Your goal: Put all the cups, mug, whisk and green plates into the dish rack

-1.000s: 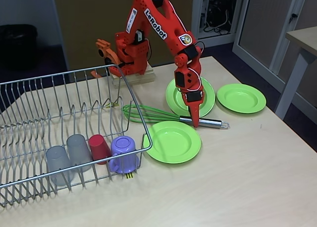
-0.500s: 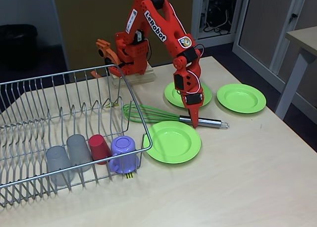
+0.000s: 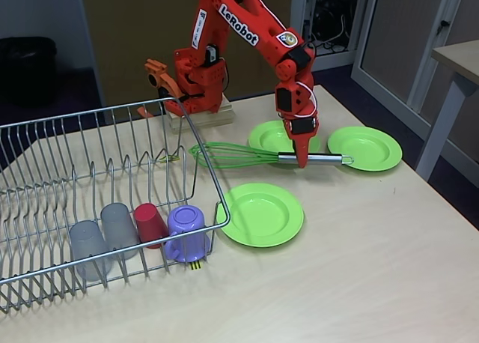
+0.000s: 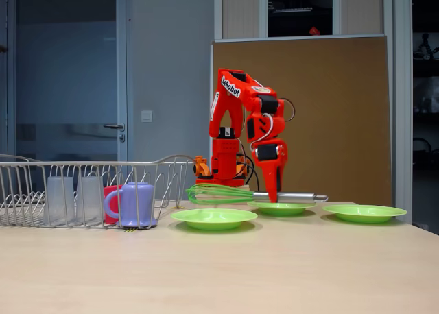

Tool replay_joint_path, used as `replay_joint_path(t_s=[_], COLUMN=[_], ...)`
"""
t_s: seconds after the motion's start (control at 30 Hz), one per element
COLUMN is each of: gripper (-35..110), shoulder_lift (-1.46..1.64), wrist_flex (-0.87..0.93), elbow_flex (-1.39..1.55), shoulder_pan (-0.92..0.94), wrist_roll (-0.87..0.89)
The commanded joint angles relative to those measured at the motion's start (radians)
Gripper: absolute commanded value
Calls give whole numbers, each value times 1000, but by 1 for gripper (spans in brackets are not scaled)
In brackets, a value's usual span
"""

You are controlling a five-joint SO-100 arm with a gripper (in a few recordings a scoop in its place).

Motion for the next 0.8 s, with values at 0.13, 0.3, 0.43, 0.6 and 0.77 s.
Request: replay_joint_path(t_s=[0.13,0.3,0.43,0.6,0.77], gripper=[0,0,0,0,0], shoulder_lift=[-2,-115,-160,-98,77], wrist_flex=[316,537,650,716,729], elbow_flex=[-383,-730,-919,-969,-834], shoulder_pan=[-104,-143,-138,-74,89], wrist_roll=[41,-72,-278,-532,-810])
